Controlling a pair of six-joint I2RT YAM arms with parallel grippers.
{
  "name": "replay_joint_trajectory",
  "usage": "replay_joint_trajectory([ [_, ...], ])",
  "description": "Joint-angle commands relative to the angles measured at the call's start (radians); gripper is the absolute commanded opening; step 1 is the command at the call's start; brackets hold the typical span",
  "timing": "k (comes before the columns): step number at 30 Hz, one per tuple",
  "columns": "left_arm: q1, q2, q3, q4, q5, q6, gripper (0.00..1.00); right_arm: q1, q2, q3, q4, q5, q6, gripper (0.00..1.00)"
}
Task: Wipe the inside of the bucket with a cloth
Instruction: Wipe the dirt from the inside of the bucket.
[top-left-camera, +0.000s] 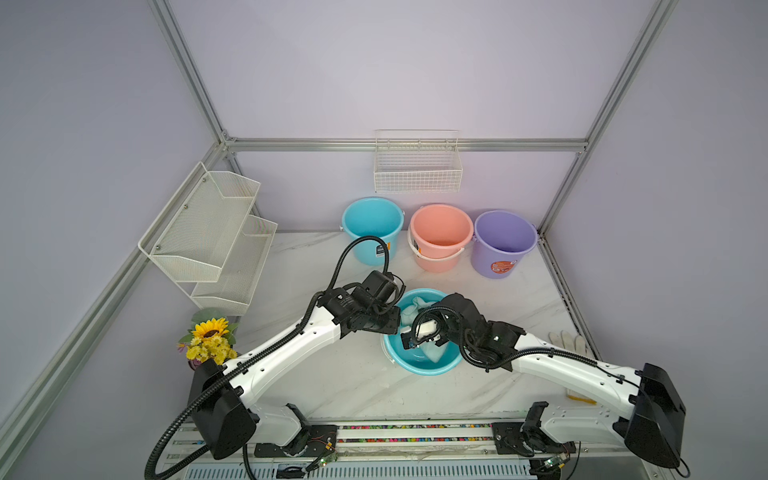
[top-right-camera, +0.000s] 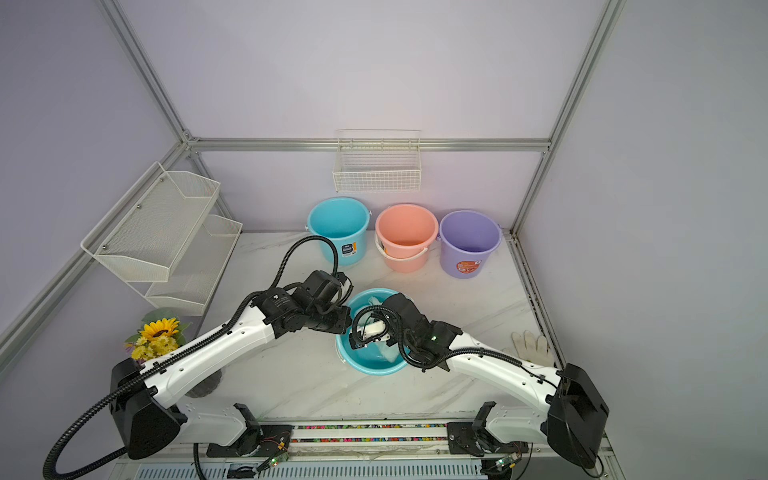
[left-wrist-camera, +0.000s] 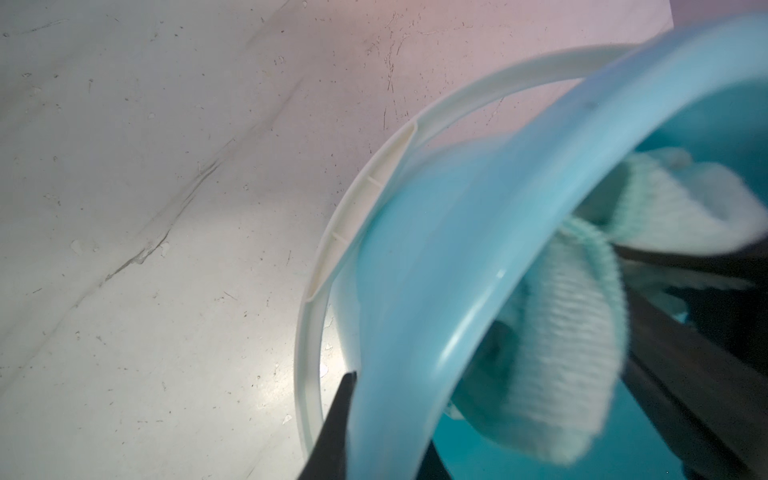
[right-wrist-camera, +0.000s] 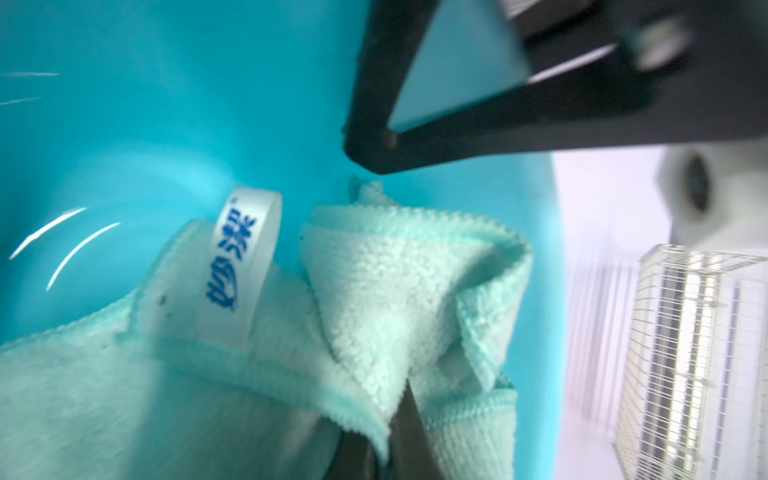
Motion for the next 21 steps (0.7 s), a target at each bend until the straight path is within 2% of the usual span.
replay_joint_trajectory([
  [1, 0.000, -0.016, 0.033, 0.030, -0.002, -0.013, 0.00, 0.032, -0.040, 0.066, -0.075, 0.150, -0.091, 0.00],
  [10, 0.002, -0.017, 0.034, 0.030, 0.002, -0.015, 0.00, 0.083, 0.002, 0.146, -0.085, 0.375, -0.249, 0.00],
  [21, 0.000, -0.044, 0.034, 0.030, -0.001, -0.014, 0.00, 0.080, 0.202, 0.067, -0.063, 0.237, -0.073, 0.00],
])
